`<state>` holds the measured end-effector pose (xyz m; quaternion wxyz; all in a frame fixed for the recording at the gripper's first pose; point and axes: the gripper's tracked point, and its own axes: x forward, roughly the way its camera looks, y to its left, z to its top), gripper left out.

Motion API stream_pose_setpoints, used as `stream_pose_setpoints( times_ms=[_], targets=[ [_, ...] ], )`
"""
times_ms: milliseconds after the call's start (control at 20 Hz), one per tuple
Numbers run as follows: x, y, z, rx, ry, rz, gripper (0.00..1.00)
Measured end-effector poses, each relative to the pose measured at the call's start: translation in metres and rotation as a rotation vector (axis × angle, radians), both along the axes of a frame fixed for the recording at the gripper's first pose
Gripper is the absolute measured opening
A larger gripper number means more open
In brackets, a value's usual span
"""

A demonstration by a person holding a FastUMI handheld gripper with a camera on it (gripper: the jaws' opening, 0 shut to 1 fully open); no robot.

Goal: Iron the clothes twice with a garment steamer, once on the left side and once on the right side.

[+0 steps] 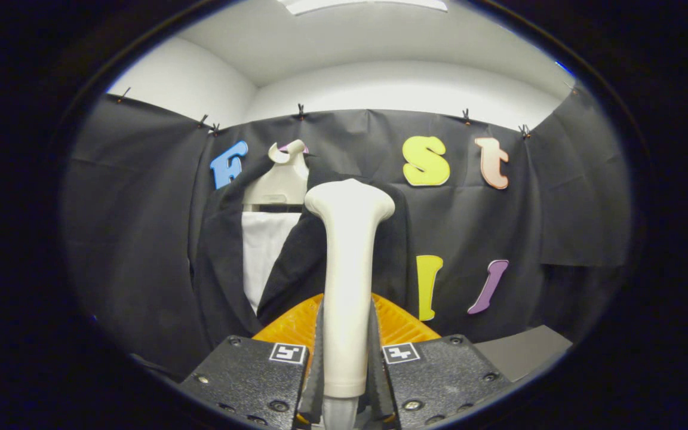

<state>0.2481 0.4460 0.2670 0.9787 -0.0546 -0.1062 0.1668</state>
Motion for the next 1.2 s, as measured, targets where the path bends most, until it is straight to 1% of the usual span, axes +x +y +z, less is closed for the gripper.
stream_pose_setpoints(
  times_ms=[300, 800, 1200],
  targets=[
    [0.0, 0.012, -0.025, -0.047, 0.02, -0.009, 0.33],
    [-0.004, 0.007, -0.068, -0.097, 0.07, -0.042, 0.33],
    [-0.006, 0.005, -0.109, -0.14, 0.136, -0.056, 0.33]
  ],
)
